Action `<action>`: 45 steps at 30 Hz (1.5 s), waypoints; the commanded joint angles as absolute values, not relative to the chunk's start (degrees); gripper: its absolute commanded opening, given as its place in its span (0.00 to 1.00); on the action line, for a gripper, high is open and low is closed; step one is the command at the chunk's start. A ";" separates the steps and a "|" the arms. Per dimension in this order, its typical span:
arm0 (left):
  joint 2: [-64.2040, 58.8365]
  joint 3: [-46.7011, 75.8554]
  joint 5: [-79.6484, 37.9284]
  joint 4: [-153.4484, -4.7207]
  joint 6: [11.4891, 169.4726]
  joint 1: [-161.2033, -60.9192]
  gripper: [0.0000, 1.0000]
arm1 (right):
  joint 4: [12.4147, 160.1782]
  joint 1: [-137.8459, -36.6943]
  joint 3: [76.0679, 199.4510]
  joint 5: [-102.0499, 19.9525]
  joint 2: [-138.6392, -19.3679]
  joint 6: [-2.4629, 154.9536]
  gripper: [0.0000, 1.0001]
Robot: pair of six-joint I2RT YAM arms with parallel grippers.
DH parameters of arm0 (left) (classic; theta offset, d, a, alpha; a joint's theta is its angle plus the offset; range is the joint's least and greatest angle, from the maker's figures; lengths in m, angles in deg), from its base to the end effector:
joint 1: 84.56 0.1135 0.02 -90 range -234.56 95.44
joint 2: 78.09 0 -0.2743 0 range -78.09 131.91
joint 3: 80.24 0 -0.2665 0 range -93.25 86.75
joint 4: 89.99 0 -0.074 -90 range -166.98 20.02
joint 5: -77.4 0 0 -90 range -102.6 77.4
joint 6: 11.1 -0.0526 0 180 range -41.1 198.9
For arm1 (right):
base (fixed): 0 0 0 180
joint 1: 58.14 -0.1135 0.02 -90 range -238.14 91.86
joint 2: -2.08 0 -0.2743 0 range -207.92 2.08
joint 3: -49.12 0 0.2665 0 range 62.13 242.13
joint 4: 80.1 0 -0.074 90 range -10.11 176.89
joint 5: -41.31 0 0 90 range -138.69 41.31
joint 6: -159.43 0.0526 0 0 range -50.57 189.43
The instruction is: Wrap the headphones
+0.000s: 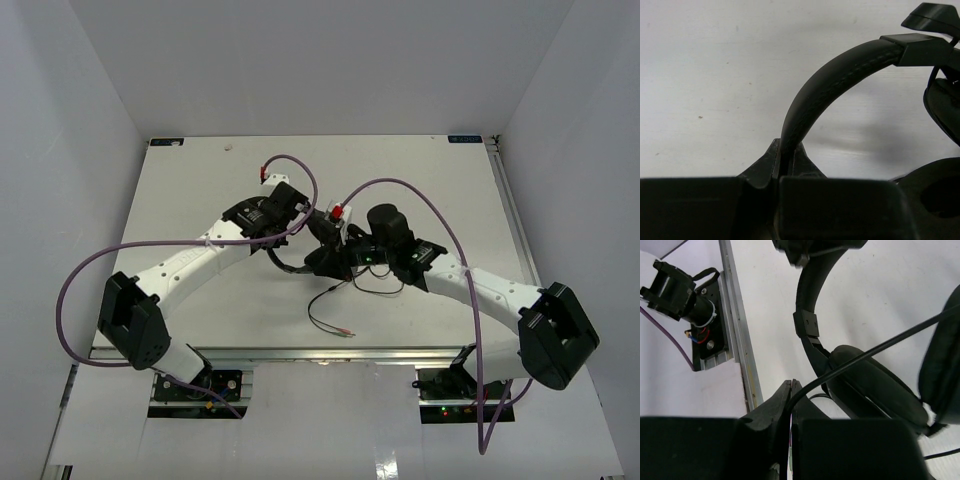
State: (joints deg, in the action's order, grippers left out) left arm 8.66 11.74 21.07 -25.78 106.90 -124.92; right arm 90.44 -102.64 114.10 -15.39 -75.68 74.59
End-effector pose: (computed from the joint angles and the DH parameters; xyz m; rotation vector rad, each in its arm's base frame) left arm 0.2661 -0.1879 0.2884 0.0853 2.4230 0.2784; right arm 0.2158 0.2526 0.2780 -1.0653 1.7713 1.1214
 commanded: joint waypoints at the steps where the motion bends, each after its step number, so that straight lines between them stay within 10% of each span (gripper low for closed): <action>1: 0.79 13.27 17.97 -35.21 112.13 -124.64 0.00 | 107.00 -105.23 107.06 -15.92 -71.84 81.48 0.08; 37: -23.96 22.32 9.38 -44.20 122.41 -124.64 0.00 | 146.30 -113.43 88.14 -26.55 -80.90 81.21 0.29; 45: -27.22 23.74 7.20 -47.39 123.43 -124.64 0.00 | 147.31 -113.43 88.04 -26.83 -84.47 81.21 0.12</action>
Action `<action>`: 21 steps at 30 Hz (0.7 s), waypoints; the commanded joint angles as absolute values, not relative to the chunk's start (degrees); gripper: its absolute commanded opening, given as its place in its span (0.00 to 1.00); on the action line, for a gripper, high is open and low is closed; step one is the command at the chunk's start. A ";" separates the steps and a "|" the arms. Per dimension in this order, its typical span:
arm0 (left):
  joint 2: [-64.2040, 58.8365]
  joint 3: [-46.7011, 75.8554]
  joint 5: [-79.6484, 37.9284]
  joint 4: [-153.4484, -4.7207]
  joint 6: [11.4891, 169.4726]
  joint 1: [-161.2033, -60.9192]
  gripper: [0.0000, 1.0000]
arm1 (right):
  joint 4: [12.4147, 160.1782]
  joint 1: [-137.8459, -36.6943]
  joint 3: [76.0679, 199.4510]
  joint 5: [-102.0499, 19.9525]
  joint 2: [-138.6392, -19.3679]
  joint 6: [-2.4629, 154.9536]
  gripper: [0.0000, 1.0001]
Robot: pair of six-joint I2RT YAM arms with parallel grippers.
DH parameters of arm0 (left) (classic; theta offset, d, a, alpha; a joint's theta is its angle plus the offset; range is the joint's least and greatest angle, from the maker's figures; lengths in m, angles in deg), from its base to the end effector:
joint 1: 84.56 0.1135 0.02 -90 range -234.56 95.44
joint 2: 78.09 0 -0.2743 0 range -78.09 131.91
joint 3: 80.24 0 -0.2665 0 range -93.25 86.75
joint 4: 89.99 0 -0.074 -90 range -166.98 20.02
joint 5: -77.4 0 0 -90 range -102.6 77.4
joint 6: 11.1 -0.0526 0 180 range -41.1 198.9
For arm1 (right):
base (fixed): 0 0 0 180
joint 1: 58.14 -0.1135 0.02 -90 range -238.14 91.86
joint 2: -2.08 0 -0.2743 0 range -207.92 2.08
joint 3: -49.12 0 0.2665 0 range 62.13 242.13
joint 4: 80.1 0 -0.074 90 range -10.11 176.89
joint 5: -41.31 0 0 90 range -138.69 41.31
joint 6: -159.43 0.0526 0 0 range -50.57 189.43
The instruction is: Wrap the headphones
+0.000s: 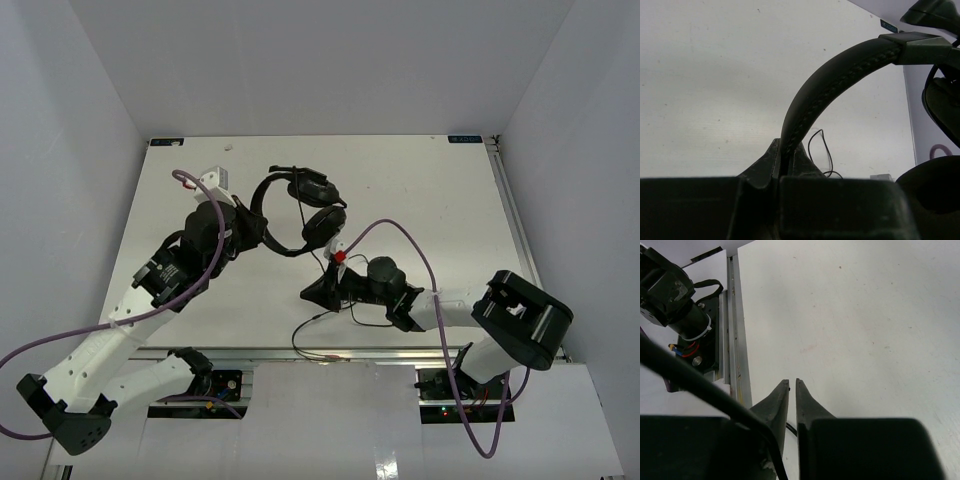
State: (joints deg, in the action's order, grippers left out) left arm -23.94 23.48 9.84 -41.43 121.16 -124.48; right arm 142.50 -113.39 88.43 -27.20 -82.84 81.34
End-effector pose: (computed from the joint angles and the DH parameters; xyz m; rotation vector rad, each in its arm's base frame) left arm 0.1786 -0.1232 0.3817 -0.2892 2.0126 -0.5202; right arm 0.1580 0.2615 0.1898 -0.9295 1.4947 1.1829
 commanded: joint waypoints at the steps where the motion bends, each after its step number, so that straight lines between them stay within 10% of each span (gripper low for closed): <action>1: -27.76 24.03 6.75 -47.96 123.59 -124.64 0.00 | 147.57 -113.43 88.22 -26.63 -85.01 81.25 0.12; 21: -27.99 20.73 -34.79 -42.87 106.37 -124.64 0.00 | 129.88 -94.65 103.39 -16.60 -85.79 82.77 0.08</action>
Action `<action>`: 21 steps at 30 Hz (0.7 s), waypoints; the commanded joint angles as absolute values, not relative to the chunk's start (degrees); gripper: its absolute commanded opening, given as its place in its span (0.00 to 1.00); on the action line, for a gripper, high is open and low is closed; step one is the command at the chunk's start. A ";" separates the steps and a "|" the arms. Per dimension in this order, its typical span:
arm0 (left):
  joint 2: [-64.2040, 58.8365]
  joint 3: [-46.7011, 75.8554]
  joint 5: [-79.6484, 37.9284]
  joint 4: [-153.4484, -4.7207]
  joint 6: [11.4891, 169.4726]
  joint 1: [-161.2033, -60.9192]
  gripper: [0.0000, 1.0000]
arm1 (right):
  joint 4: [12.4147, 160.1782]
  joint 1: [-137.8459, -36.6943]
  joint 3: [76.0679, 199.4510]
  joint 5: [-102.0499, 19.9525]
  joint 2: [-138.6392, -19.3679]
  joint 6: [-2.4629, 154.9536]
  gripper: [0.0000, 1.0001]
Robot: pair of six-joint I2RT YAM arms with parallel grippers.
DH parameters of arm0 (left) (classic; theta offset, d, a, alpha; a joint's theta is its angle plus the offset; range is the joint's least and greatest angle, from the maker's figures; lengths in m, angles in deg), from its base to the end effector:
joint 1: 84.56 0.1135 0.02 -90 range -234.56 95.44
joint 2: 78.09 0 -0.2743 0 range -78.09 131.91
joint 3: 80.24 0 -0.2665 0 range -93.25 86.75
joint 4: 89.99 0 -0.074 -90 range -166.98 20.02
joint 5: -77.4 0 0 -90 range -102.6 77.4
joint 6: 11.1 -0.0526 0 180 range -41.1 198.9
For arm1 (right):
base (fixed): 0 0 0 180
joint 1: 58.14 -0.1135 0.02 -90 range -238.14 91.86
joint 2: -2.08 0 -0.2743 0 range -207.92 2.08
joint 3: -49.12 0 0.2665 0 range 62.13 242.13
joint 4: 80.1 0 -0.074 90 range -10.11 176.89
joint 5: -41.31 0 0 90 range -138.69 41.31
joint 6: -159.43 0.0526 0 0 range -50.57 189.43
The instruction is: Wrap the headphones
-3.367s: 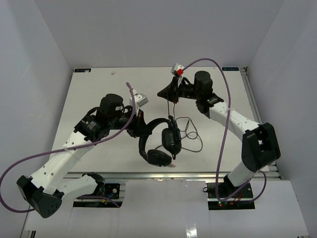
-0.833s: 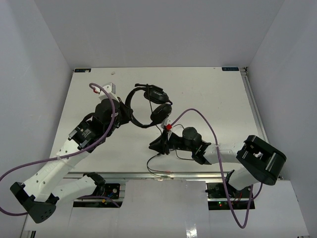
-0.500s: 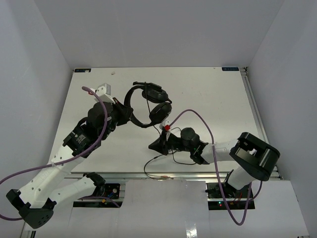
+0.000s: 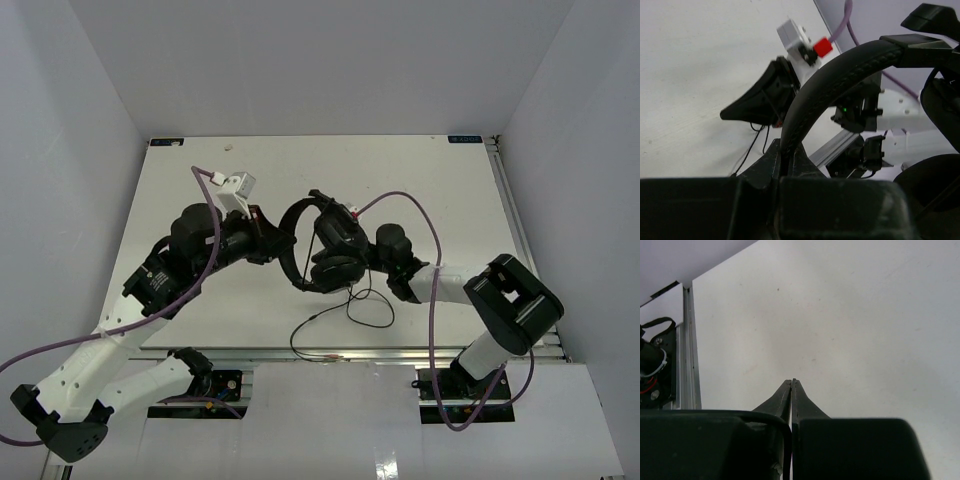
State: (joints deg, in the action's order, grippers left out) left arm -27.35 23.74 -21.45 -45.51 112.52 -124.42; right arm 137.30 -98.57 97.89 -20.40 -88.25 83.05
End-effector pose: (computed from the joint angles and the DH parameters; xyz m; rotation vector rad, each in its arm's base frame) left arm 0.1532 -0.1385 0.3983 0.2222 2.0231 -0.9899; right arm 0.2434 0.2401 0.2023 -0.7873 1.5725 1.1078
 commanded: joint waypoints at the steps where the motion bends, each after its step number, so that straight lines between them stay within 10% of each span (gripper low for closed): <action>1: -27.97 21.01 -35.33 -41.80 104.99 -124.64 0.00 | 127.40 -93.28 104.96 -16.32 -85.48 82.10 0.08; 21: -11.70 16.66 8.80 -25.83 92.01 -124.65 0.00 | 79.74 -85.39 133.41 -21.11 -78.09 69.71 0.08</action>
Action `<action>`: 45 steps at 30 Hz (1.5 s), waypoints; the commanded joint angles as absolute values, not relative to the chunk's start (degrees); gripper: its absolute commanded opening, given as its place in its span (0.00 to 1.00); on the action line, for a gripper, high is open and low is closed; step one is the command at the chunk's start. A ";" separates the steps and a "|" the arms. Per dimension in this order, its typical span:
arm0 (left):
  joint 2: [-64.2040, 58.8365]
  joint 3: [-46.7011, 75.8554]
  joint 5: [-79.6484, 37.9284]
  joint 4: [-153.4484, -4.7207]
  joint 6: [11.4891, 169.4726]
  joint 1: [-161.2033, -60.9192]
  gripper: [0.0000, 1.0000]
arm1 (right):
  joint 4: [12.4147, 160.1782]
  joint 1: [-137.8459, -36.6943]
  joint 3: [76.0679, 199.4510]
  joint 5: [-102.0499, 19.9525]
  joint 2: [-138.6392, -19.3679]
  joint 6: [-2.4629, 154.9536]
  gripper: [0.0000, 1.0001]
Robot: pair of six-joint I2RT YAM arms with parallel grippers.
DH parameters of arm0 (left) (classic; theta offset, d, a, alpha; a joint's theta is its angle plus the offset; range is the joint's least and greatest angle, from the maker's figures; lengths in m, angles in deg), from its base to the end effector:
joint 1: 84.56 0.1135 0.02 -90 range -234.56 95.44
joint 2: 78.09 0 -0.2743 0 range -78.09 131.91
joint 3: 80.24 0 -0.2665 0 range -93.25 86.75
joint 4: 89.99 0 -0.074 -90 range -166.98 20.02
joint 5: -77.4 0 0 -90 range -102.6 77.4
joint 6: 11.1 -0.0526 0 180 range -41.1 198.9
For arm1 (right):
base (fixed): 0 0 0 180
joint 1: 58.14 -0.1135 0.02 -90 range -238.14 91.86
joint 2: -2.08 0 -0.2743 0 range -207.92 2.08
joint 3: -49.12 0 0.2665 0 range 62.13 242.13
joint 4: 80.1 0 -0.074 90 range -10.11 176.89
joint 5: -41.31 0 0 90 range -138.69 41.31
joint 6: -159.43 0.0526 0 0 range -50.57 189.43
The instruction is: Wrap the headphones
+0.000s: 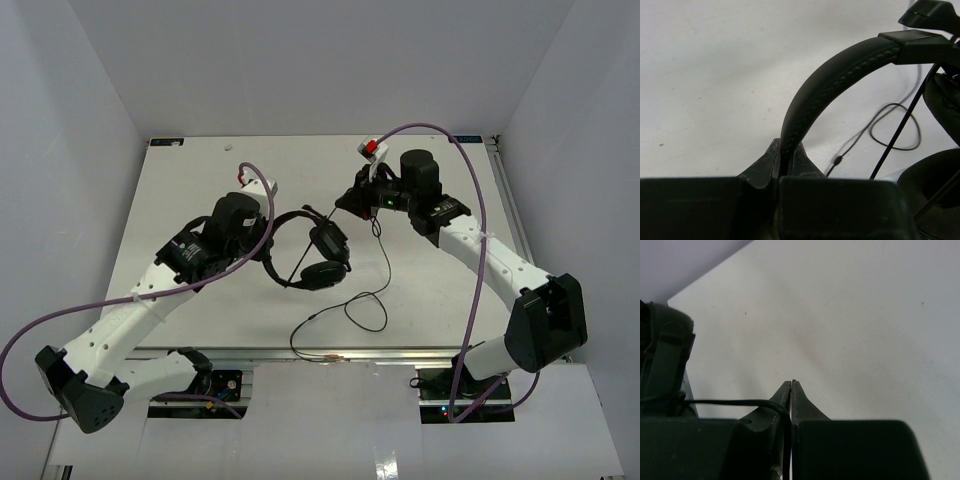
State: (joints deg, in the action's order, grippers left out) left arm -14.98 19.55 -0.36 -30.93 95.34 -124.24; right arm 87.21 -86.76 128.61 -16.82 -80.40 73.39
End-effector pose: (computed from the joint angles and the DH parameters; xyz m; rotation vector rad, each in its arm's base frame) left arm 0.1948 -0.1472 0.3527 0.3547 2.2694 -0.2639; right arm 0.3067 0.1990 0.3395 -0.7889 1.7278 0.9034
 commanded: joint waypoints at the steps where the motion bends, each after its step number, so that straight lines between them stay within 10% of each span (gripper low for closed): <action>1: -10.83 16.51 9.77 -25.83 91.71 -124.68 0.00 | 78.87 -85.39 133.80 -21.17 -77.79 69.70 0.08; 45: 0.13 14.07 29.85 -29.28 101.08 -125.69 0.00 | 95.76 -102.69 131.50 -8.26 -78.96 80.92 0.10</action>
State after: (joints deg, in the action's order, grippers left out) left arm -0.31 16.42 26.67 -32.76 97.53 -126.52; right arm 84.44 -97.59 133.11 -13.80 -82.60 78.49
